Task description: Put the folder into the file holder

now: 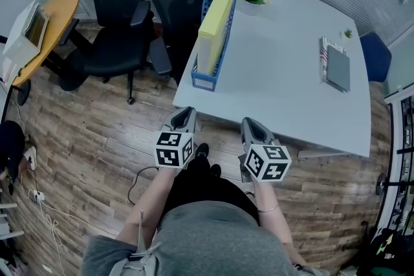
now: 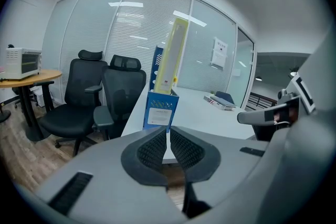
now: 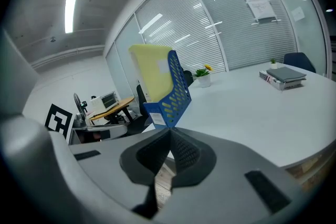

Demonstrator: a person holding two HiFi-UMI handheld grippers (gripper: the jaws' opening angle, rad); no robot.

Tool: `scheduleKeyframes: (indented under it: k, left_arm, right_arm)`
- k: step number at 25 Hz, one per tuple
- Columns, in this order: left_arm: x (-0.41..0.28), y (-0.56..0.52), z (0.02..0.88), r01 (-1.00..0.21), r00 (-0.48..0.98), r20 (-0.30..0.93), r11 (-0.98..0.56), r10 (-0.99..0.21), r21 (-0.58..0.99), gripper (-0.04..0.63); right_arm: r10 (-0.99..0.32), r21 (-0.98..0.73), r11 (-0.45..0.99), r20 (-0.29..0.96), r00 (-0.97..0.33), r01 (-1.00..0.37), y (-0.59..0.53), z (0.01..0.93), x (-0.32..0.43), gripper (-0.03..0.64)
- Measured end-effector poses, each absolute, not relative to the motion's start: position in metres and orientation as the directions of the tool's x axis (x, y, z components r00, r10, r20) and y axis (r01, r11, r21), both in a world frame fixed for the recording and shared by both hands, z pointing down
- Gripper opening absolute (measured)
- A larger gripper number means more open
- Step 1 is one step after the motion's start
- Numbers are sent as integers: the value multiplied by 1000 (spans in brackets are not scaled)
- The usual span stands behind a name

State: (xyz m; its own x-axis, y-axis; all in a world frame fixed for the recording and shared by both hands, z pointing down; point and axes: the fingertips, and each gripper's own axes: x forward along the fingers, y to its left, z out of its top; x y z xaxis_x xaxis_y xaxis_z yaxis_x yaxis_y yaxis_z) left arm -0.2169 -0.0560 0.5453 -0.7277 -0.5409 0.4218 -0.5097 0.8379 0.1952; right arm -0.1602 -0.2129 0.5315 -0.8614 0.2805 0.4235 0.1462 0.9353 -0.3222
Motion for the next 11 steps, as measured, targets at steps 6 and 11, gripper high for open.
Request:
scheduleKeyframes:
  k: [6, 11]
  left_arm:
    - [-207, -54, 549, -514, -713, 429, 830, -554, 217, 38]
    - [-201, -51, 550, -504, -714, 440, 836, -545, 219, 38]
  right_arm:
    - [269, -314, 939, 429, -862, 136, -214, 533, -156, 3]
    - [269, -313, 939, 421, -866, 140, -214, 531, -153, 3]
